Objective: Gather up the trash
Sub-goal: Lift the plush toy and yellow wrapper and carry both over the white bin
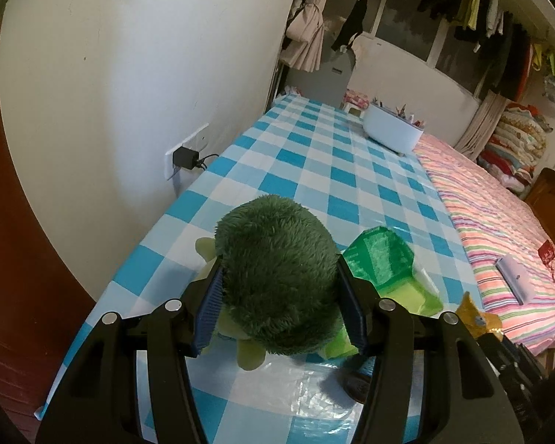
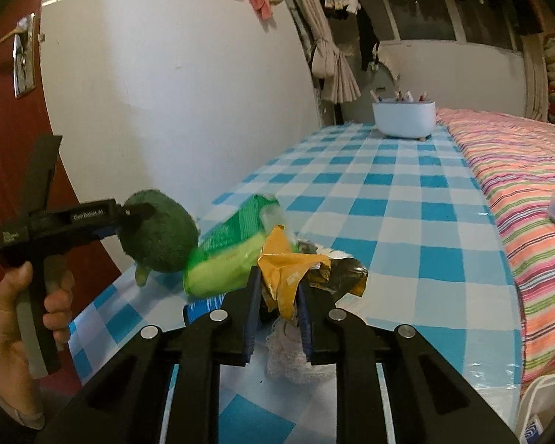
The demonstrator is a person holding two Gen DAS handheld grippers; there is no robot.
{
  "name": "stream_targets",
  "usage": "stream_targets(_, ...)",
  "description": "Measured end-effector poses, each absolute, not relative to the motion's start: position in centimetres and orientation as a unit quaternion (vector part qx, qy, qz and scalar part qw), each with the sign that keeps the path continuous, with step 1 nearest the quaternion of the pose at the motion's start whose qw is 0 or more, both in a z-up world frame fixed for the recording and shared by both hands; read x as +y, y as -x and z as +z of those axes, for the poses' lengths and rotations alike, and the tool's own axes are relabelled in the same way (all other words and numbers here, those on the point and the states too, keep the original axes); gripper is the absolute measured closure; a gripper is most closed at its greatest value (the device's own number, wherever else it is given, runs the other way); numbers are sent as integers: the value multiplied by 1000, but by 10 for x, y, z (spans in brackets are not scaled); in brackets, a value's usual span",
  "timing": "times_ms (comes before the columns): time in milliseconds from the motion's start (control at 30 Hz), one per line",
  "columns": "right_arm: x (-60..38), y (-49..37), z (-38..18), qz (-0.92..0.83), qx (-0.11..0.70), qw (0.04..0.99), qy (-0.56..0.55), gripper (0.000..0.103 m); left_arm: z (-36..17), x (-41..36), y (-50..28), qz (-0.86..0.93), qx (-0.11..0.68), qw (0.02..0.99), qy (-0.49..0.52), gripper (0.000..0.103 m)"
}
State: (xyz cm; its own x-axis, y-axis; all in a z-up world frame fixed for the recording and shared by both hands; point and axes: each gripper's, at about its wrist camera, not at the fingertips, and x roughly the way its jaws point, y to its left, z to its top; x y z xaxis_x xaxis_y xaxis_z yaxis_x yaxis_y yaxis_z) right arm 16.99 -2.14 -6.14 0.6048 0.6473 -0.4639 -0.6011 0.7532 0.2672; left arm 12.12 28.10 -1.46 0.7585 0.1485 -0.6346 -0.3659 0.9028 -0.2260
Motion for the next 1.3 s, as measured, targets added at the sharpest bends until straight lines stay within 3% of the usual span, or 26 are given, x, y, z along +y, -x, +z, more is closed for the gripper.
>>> stream_targets(567, -76, -153, -48, 310, 249, 916, -63, 85, 15, 232, -109, 88, 265, 949, 146, 48)
stream_targets(1300, -166, -124, -40, 224, 220, 948, -58, 85, 14, 133, -132, -10, 271, 957, 104, 48)
